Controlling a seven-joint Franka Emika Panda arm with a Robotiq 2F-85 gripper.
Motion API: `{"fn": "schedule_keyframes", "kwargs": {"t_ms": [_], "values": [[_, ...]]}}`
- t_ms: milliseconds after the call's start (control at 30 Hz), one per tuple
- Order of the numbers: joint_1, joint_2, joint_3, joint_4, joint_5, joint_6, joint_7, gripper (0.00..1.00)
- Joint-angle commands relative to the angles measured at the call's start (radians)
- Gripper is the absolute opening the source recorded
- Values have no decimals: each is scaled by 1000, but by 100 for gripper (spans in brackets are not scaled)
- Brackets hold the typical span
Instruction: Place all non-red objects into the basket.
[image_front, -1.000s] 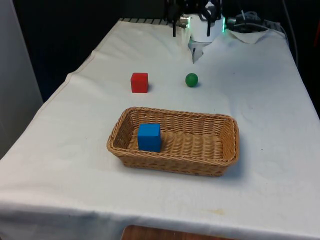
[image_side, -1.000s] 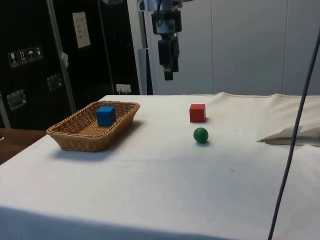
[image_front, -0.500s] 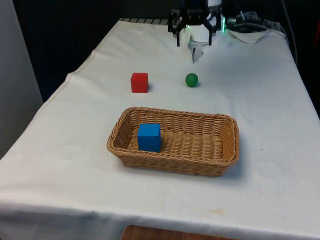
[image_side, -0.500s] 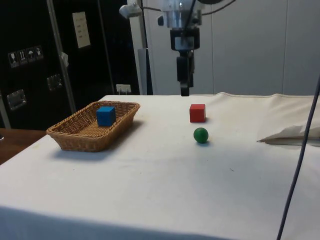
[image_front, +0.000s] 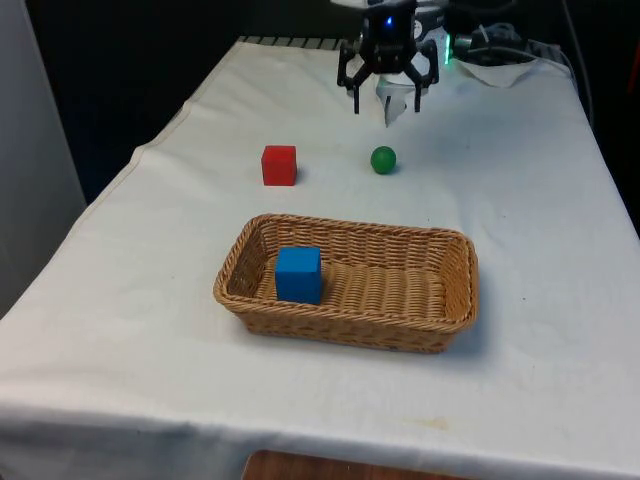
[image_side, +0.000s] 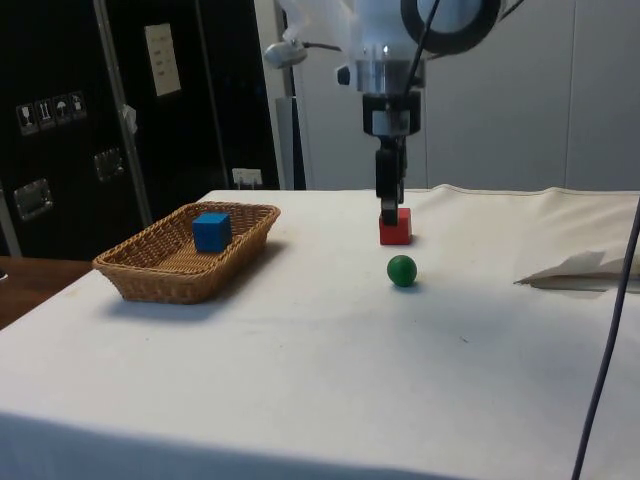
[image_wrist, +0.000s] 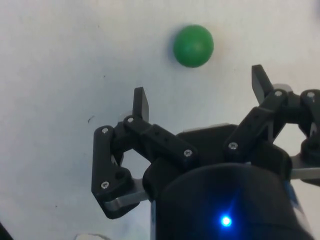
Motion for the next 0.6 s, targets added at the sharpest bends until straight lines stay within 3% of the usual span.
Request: {"fn": "schedule_keyframes", "kwargs": {"t_ms": [0,100,133,167,567], "values": [[8,2,-1,-9,28,20,-18,100],[8,27,3,-15,45,50,-29,100],[0,39,4,-6,21,42,-13,100],[8,34,4,-17,51,58,-33,100],[4,114,24,-43,104,159,-67,100]]}}
